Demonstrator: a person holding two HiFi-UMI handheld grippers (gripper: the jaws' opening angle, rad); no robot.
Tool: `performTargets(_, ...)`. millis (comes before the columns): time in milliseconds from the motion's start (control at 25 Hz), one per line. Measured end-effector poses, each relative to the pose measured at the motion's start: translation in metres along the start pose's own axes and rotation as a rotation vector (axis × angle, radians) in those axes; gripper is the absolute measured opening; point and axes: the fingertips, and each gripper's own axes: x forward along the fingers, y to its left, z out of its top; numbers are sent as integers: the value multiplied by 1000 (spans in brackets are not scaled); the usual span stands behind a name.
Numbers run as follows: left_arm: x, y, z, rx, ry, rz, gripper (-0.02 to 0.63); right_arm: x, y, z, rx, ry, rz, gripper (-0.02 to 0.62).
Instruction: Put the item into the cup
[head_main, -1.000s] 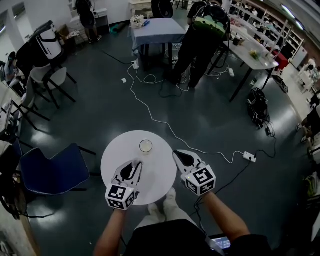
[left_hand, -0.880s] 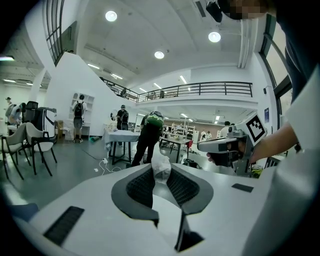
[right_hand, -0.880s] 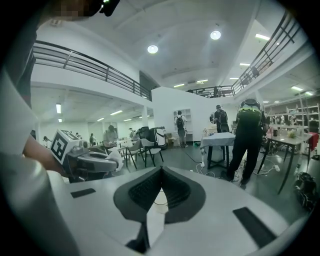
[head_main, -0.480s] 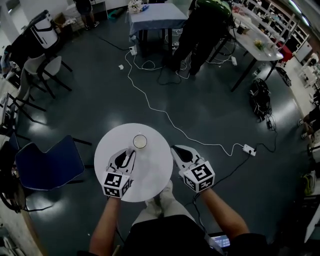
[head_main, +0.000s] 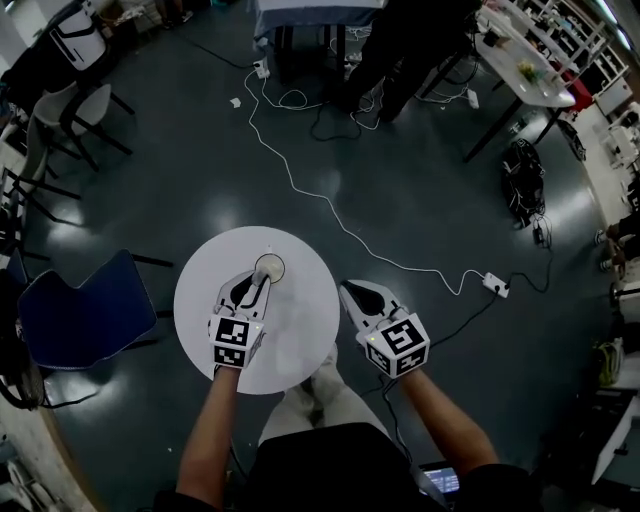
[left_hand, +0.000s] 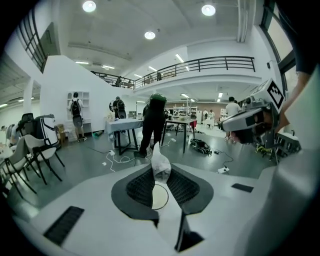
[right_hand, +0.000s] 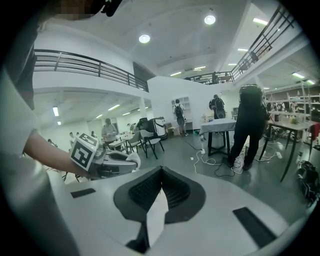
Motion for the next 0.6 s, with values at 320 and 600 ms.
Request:
performTargets(320,42,14,-53,17,73,9,84,31,-21,-38,-5,49,11,17)
performTargets(600,69,20,-69,-40,80,14,84,46,-31,-58,18,78,26,17)
